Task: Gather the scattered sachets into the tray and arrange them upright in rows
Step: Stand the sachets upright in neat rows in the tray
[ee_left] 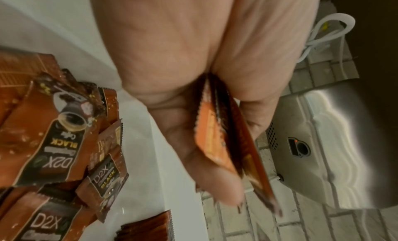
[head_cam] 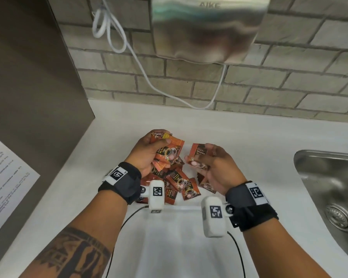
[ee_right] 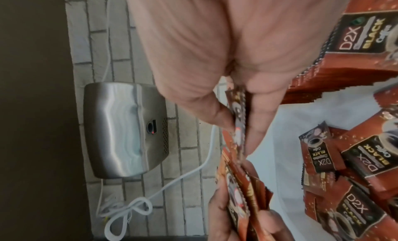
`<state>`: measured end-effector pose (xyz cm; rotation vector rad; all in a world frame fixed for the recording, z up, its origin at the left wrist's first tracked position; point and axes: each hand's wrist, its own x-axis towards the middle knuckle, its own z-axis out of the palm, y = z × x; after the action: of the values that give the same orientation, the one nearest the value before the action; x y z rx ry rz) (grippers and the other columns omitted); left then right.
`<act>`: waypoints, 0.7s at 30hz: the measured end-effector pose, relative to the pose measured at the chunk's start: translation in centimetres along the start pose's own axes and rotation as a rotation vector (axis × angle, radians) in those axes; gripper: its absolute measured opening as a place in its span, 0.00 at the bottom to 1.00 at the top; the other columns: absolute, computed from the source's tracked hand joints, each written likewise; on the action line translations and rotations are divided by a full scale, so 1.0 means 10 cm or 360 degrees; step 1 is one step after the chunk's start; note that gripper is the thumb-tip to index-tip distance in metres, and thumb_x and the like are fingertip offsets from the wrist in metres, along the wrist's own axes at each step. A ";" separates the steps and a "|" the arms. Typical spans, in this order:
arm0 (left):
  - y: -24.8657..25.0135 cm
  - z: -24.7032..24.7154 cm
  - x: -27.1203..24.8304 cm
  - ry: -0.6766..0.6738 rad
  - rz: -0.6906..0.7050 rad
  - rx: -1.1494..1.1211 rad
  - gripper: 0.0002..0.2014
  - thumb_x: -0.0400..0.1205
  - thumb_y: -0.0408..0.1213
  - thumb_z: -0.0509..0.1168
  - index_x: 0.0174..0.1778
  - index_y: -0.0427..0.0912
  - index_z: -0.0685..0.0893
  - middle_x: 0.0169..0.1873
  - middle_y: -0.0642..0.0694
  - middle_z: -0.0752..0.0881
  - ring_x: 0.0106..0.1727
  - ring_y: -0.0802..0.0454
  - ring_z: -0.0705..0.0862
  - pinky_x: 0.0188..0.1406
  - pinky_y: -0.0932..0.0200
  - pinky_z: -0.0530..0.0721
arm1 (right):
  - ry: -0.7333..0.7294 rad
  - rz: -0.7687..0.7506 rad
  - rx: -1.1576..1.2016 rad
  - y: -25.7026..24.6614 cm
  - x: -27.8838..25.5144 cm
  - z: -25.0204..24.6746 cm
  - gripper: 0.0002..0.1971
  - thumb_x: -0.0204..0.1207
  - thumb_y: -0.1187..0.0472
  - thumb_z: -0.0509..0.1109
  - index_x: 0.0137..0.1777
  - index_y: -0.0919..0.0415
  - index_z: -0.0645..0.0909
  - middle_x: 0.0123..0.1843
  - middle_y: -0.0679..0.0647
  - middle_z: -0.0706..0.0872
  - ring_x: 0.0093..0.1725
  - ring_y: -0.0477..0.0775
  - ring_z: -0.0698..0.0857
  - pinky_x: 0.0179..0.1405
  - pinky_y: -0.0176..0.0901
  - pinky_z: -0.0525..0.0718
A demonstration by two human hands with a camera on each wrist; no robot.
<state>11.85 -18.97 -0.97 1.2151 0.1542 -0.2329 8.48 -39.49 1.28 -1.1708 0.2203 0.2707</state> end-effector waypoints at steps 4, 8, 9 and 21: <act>-0.06 0.18 -0.03 0.0023 0.0021 0.0073 0.12 0.82 0.30 0.71 0.61 0.44 0.84 0.49 0.36 0.89 0.39 0.37 0.90 0.23 0.52 0.87 | -0.0007 -0.0045 -0.0347 -0.05 0.05 -0.14 0.27 0.59 0.68 0.81 0.60 0.70 0.81 0.55 0.70 0.90 0.55 0.70 0.90 0.59 0.65 0.88; -0.12 0.29 -0.07 0.0086 0.0024 0.0106 0.10 0.82 0.29 0.70 0.56 0.46 0.87 0.46 0.37 0.90 0.39 0.37 0.90 0.25 0.50 0.88 | 0.0028 -0.0170 -0.0647 -0.12 0.09 -0.21 0.25 0.55 0.59 0.79 0.56 0.59 0.84 0.51 0.61 0.92 0.55 0.64 0.91 0.63 0.67 0.85; -0.13 0.31 -0.07 0.0105 0.0024 0.0107 0.10 0.82 0.29 0.70 0.55 0.46 0.87 0.46 0.37 0.90 0.39 0.37 0.90 0.27 0.49 0.88 | 0.0007 -0.0179 -0.0621 -0.12 0.11 -0.23 0.21 0.62 0.63 0.76 0.58 0.59 0.84 0.50 0.61 0.92 0.54 0.64 0.91 0.64 0.67 0.85; -0.09 0.40 -0.03 0.0159 0.0037 0.0196 0.11 0.81 0.28 0.70 0.59 0.37 0.87 0.48 0.32 0.90 0.48 0.33 0.89 0.50 0.41 0.88 | -0.0116 -0.0393 -0.1374 -0.05 0.29 -0.02 0.41 0.60 0.40 0.85 0.72 0.42 0.71 0.43 0.47 0.81 0.43 0.44 0.83 0.46 0.44 0.83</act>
<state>11.26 -23.01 -0.30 1.3509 0.2151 -0.1633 11.39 -39.62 0.77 -2.0188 -0.1302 0.1896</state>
